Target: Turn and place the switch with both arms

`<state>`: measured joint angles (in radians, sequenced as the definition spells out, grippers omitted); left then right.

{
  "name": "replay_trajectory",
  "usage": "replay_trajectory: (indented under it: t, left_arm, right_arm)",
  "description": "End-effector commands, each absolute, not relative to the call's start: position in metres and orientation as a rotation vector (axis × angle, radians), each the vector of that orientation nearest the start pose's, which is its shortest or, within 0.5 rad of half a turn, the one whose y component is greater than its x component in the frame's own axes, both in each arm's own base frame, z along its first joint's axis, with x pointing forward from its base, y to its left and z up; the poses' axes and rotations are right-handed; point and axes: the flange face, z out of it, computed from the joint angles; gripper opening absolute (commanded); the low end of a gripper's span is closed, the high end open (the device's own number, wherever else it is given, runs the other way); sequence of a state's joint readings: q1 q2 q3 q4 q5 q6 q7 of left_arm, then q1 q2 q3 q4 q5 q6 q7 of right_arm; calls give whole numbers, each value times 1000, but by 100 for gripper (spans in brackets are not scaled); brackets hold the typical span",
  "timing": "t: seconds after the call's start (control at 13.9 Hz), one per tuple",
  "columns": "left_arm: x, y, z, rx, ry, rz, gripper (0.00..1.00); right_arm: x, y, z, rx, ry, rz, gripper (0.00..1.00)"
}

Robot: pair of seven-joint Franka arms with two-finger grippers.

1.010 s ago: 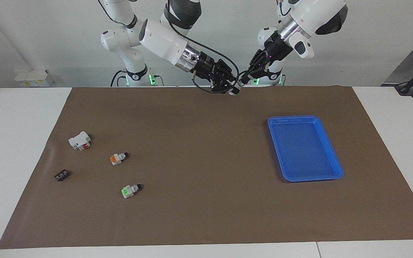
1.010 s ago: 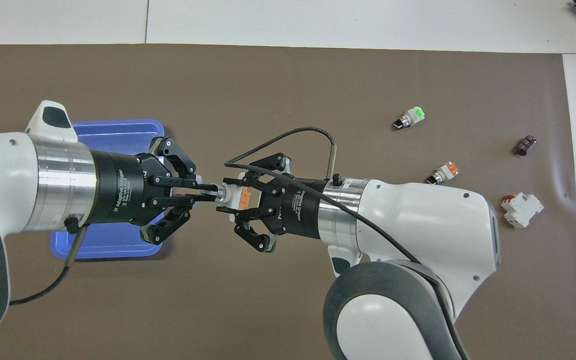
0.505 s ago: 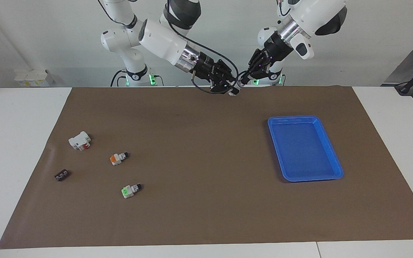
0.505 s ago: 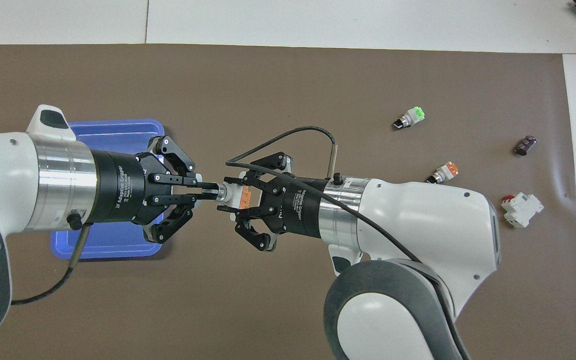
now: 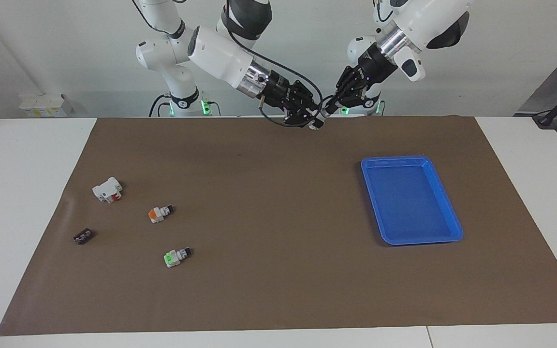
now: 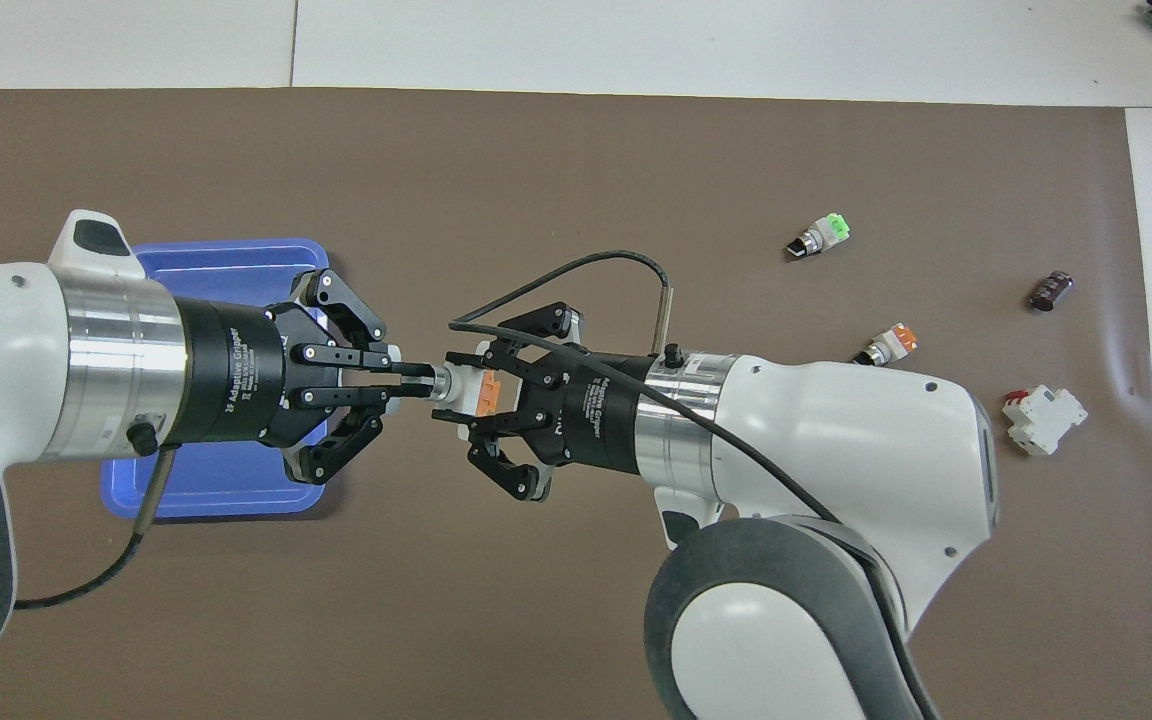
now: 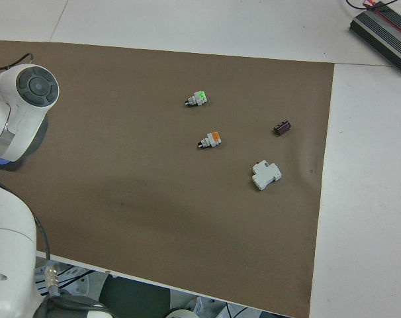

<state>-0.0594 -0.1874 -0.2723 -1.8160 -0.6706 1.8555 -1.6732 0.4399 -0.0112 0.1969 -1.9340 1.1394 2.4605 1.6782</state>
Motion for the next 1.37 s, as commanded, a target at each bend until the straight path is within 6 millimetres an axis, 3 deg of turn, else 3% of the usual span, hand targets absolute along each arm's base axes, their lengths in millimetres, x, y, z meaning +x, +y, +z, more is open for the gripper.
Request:
replay_trajectory:
  t: [0.0, 0.29, 0.43, 0.58, 0.87, 1.15, 1.3]
  left_arm:
    - [469, -225, 646, 1869, 1740, -527, 0]
    - [475, -200, 633, 1844, 1782, -496, 0]
    - [468, -194, 620, 1868, 1775, -476, 0]
    - [460, -175, 604, 1877, 1786, -440, 0]
    - [439, -135, 553, 1948, 1773, -295, 0]
    - [439, -76, 505, 2059, 1773, -133, 0]
    - [435, -64, 473, 2102, 1755, -121, 0]
  right_arm:
    - [479, 364, 551, -1436, 1705, 792, 96]
    - [478, 346, 569, -1527, 1676, 743, 98]
    - [485, 331, 573, -1567, 1672, 722, 99]
    - [487, 318, 583, -1588, 1658, 678, 99]
    - [490, 305, 593, -1769, 1621, 464, 99]
    - [511, 262, 597, -2027, 1462, 210, 99]
    - [519, 241, 597, -2191, 1324, 68, 99]
